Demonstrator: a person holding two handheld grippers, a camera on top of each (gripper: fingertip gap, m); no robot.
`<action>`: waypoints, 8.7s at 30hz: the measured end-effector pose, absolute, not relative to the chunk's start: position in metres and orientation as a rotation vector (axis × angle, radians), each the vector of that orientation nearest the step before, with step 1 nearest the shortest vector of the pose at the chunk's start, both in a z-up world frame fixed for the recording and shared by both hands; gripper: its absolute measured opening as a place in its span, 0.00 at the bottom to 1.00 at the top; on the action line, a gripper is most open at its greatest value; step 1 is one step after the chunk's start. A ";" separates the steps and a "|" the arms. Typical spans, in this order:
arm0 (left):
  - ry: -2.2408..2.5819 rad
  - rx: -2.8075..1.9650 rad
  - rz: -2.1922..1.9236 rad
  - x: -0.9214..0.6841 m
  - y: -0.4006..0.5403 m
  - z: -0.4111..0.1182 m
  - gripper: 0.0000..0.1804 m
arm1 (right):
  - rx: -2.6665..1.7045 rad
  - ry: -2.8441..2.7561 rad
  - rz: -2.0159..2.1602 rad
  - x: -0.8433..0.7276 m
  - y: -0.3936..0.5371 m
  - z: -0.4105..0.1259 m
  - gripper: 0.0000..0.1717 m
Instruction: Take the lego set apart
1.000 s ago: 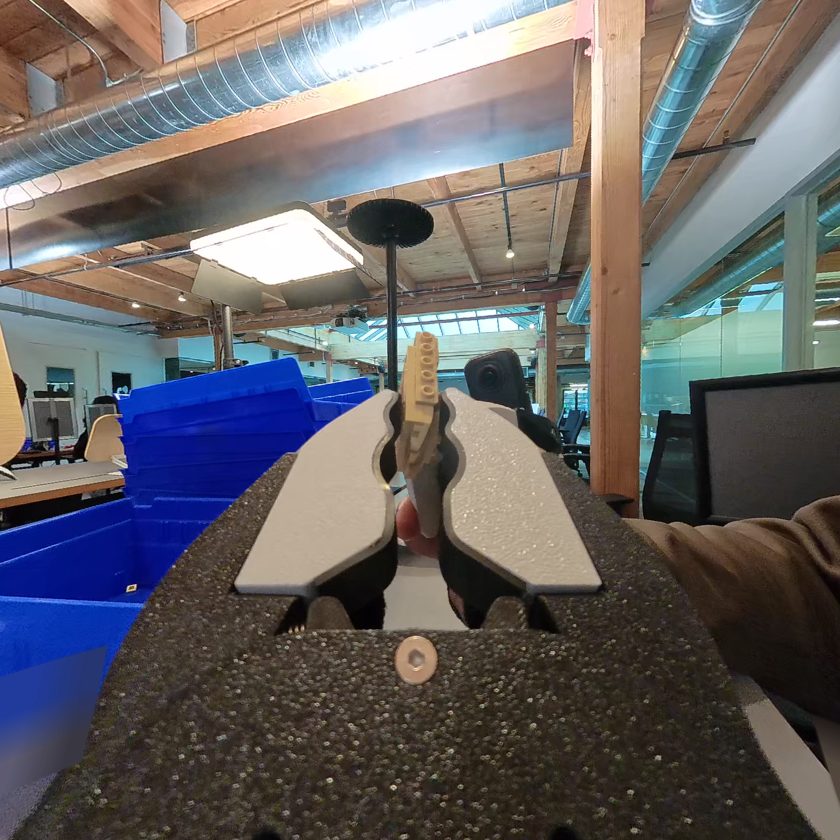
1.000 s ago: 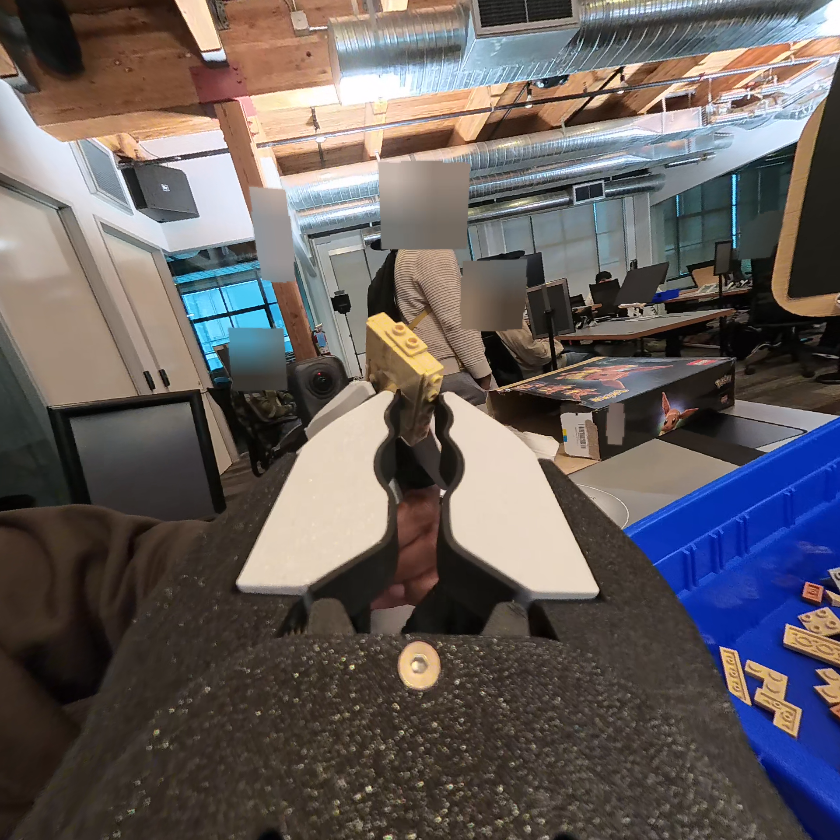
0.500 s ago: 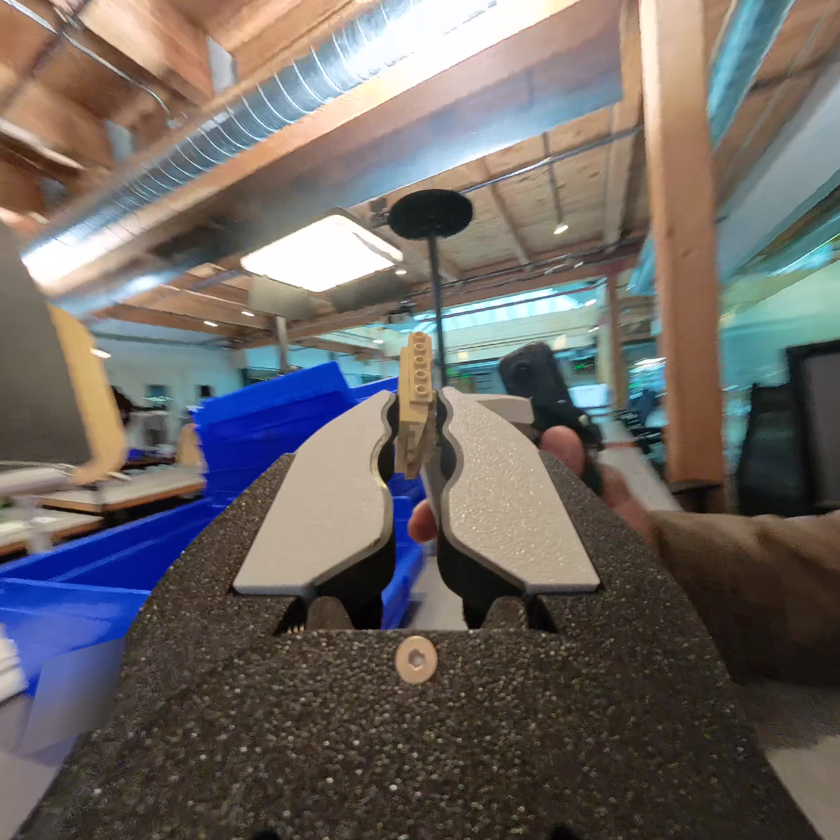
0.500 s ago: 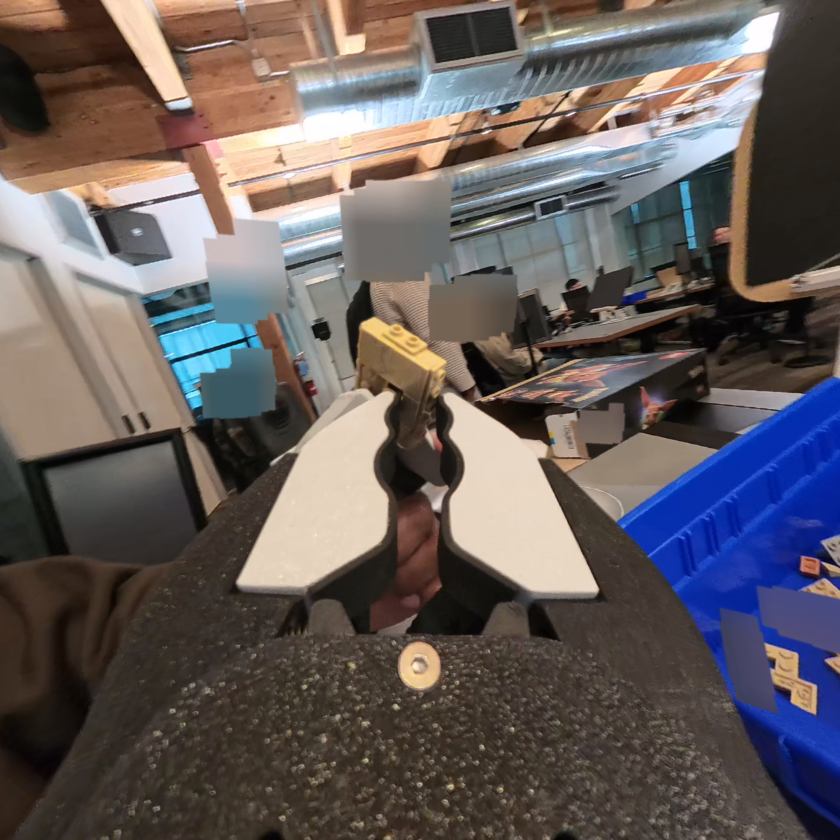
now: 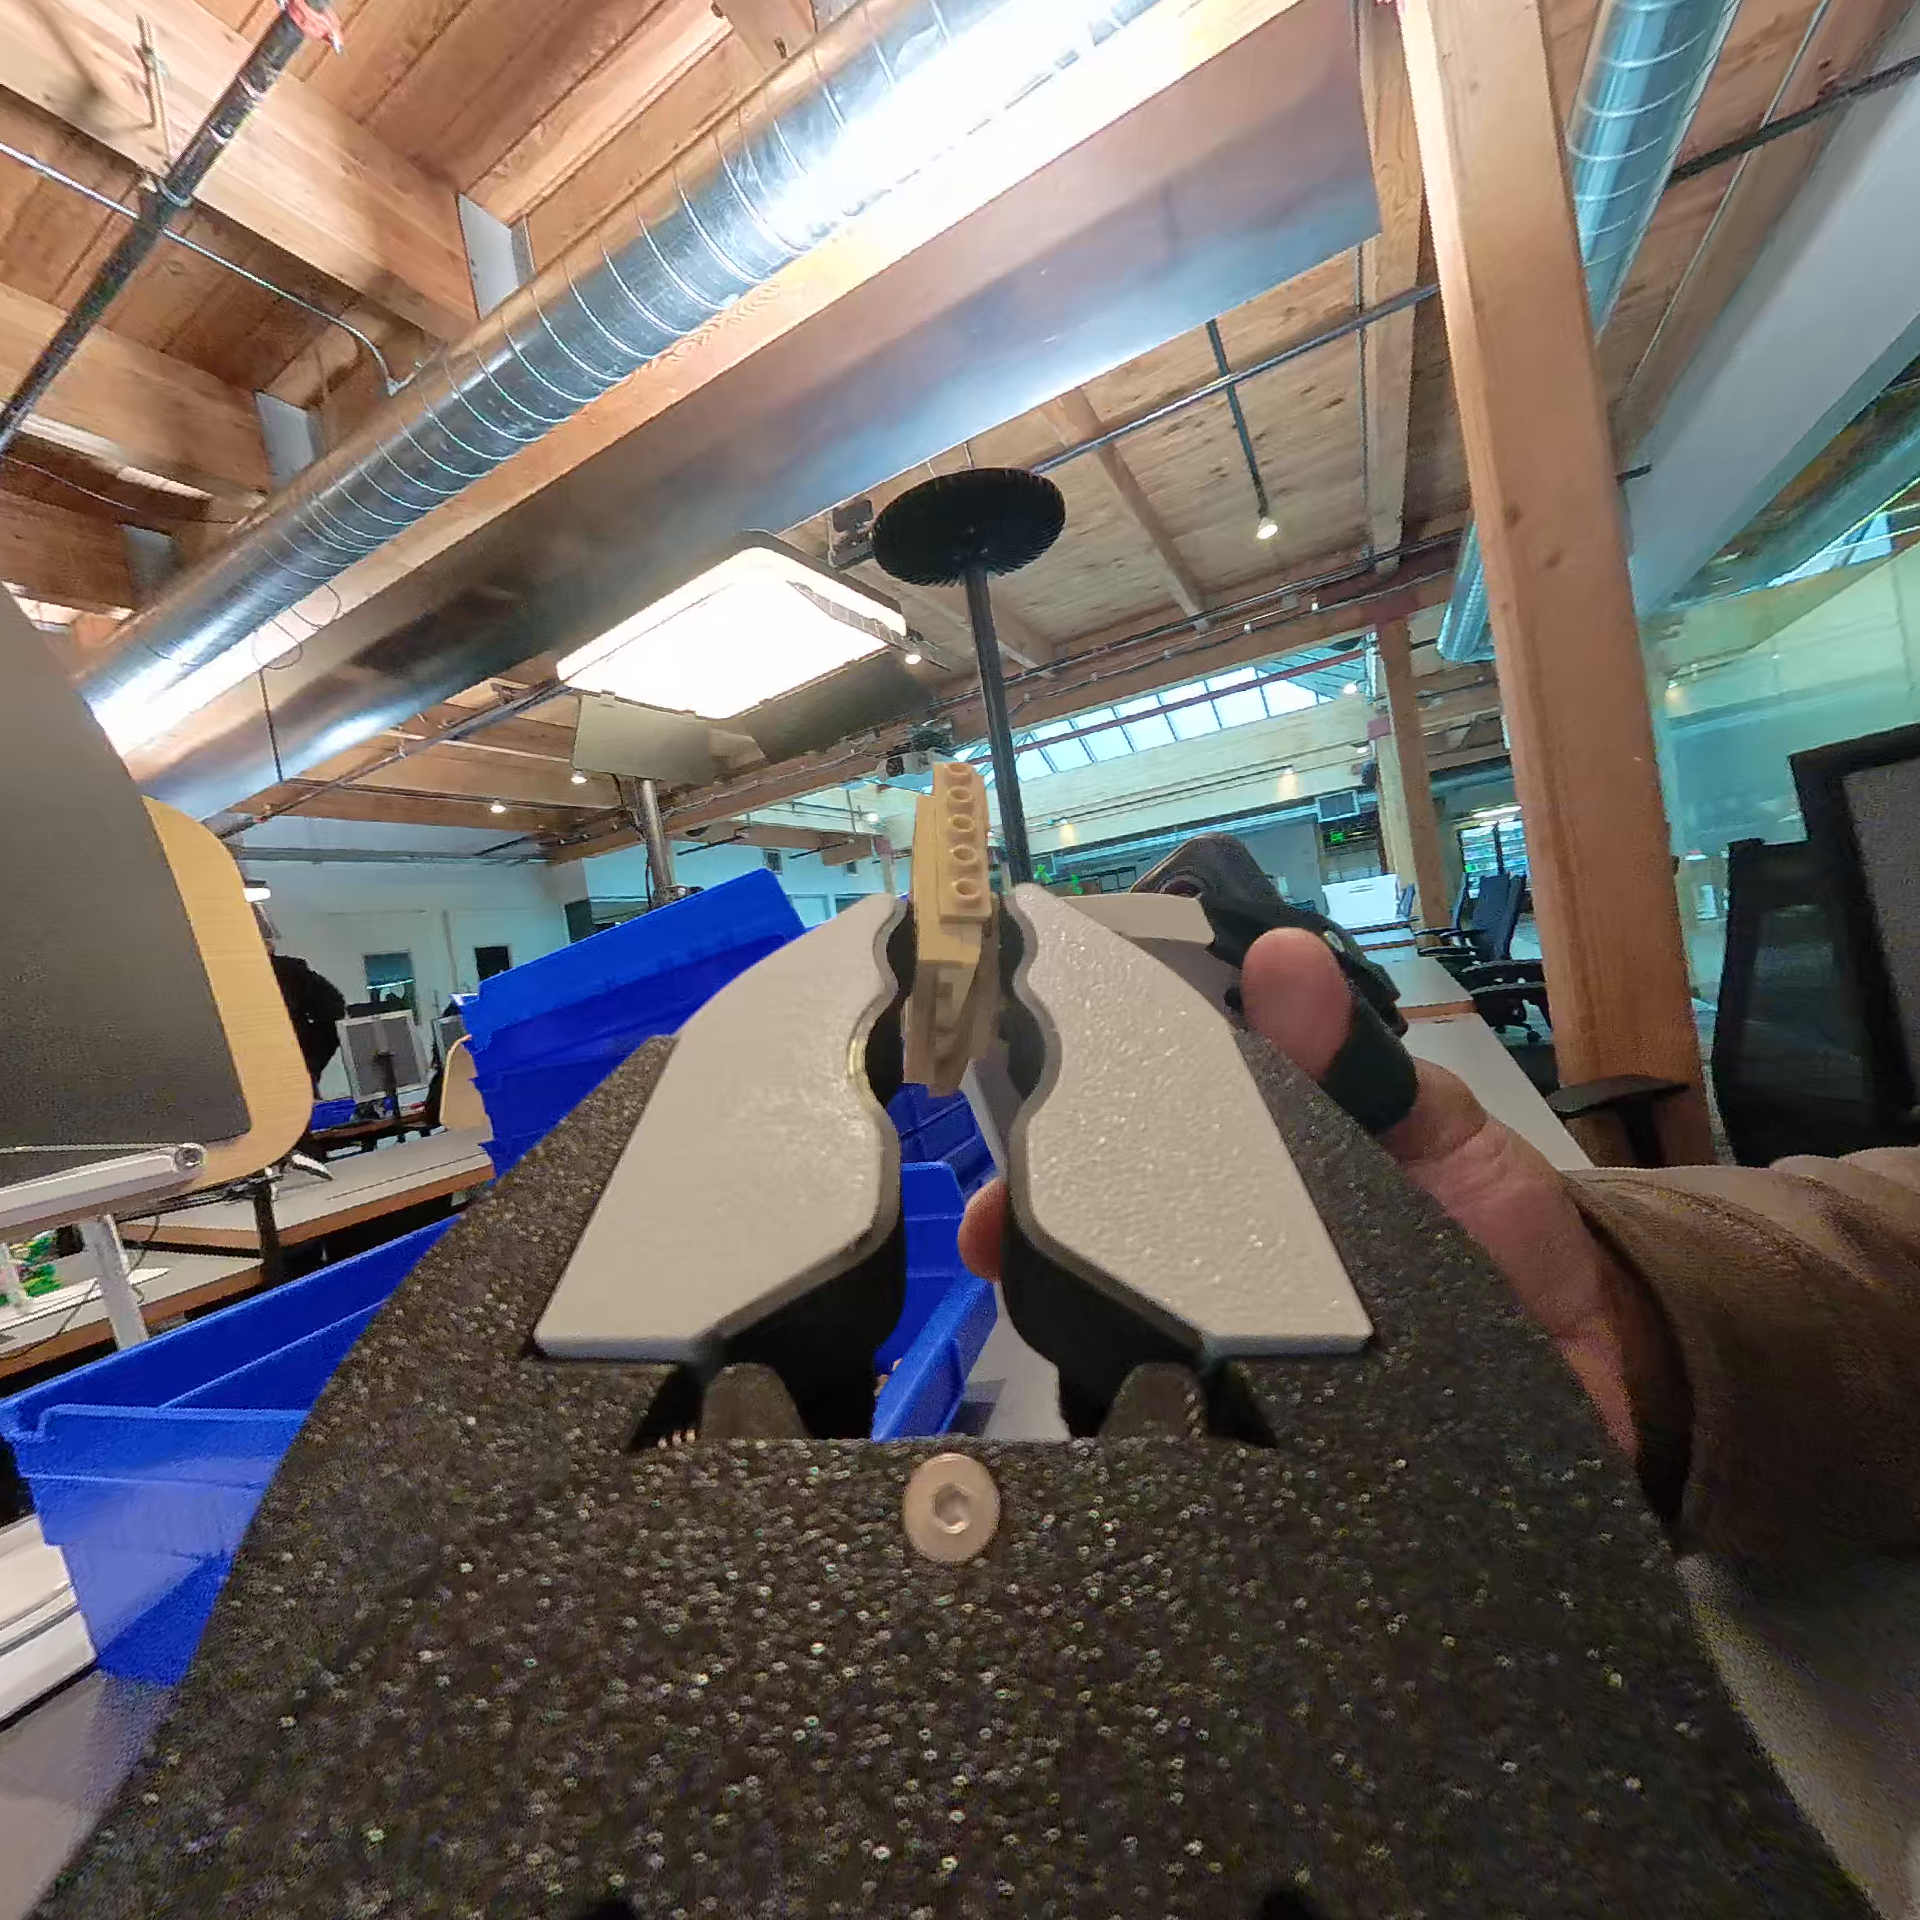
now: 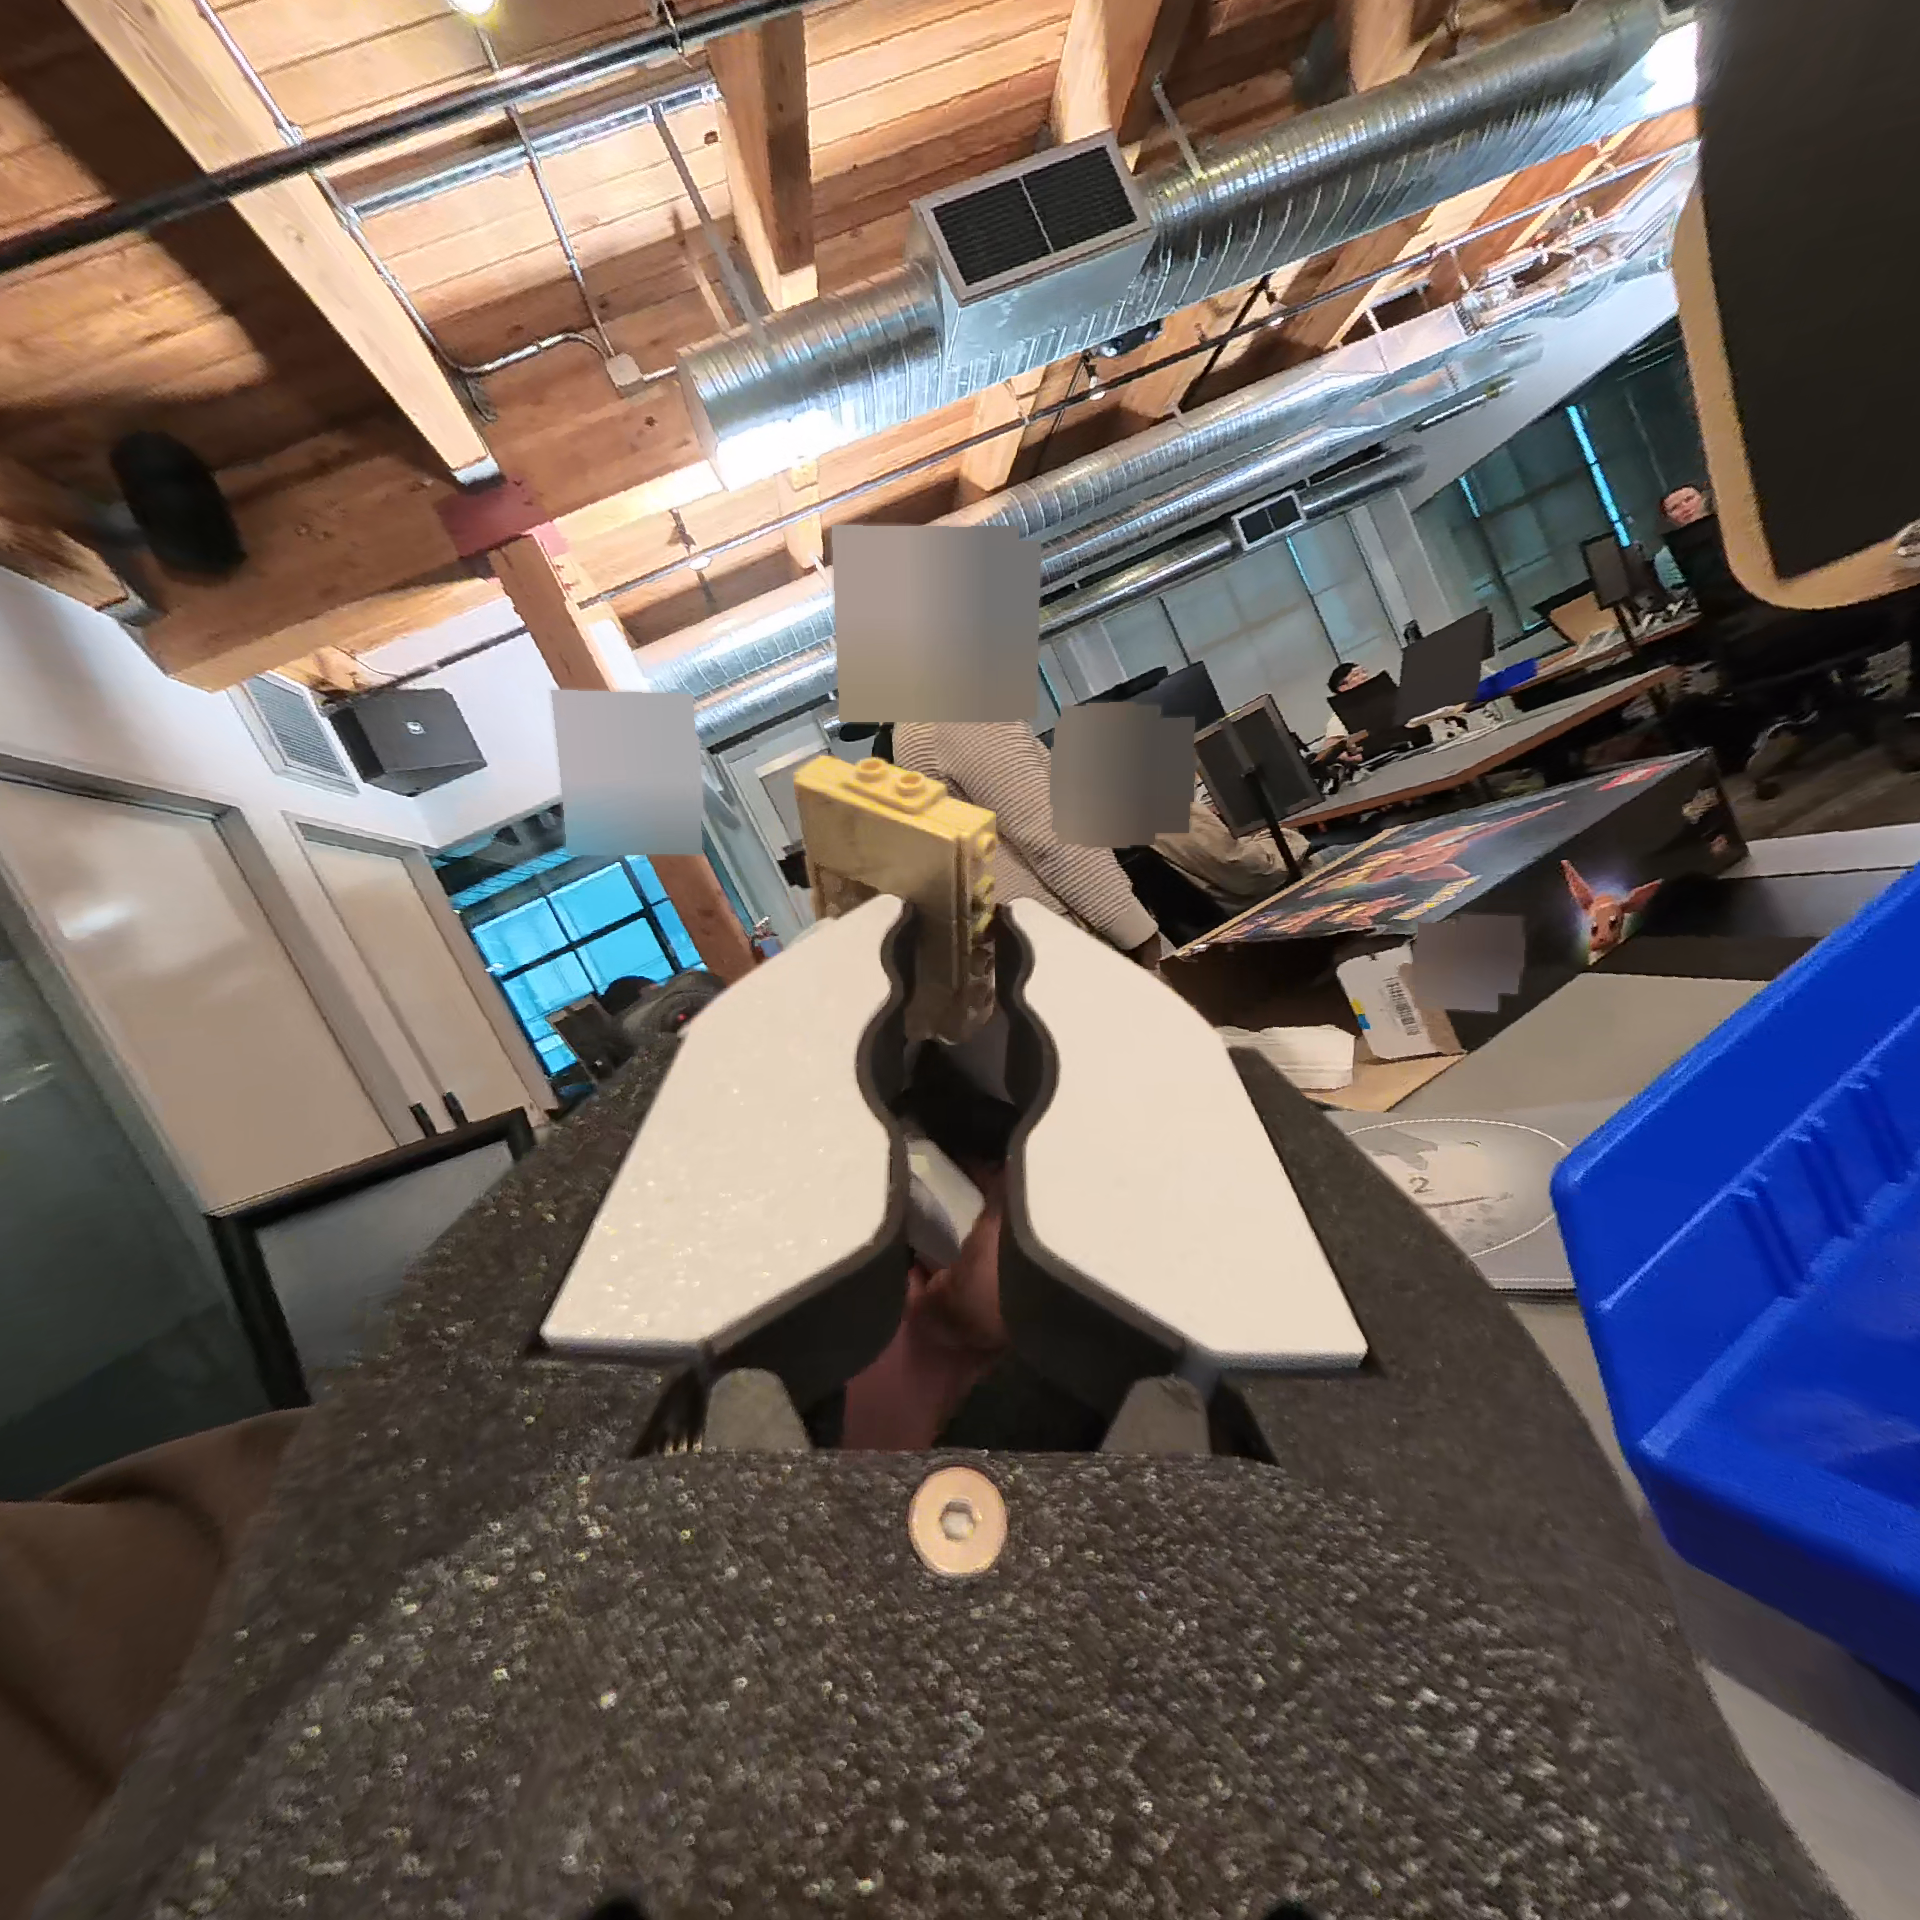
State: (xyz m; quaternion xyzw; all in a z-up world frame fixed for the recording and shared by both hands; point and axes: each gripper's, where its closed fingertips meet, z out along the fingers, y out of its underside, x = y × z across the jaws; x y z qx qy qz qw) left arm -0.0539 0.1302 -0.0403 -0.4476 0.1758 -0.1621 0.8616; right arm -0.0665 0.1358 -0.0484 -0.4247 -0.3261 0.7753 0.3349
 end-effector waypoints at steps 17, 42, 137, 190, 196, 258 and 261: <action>0.491 -1.014 -0.468 -0.040 0.124 -0.041 0.09 | -0.909 -1.173 1.822 -0.052 0.128 -0.049 0.08; 0.484 -0.966 0.017 -0.044 0.127 -0.038 0.08 | -1.057 -0.940 1.881 -0.059 0.136 -0.047 0.07; 0.308 -1.253 -0.361 -0.057 0.162 -0.070 0.08 | -0.783 -1.300 0.704 -0.066 0.176 -0.069 0.13; 0.347 -1.494 -0.436 -0.052 0.177 -0.104 0.08 | -0.642 -1.419 0.365 -0.061 0.190 -0.090 0.11; 0.381 -1.540 -0.404 -0.053 0.177 -0.107 0.10 | -0.644 -1.447 0.365 -0.062 0.188 -0.093 0.11; 0.403 -1.676 -0.547 -0.037 0.185 -0.152 0.09 | -0.654 -1.387 0.347 -0.043 0.196 -0.124 0.10; 0.380 -1.657 -0.598 -0.037 0.184 -0.148 0.09 | -0.650 -1.371 0.381 -0.042 0.196 -0.120 0.09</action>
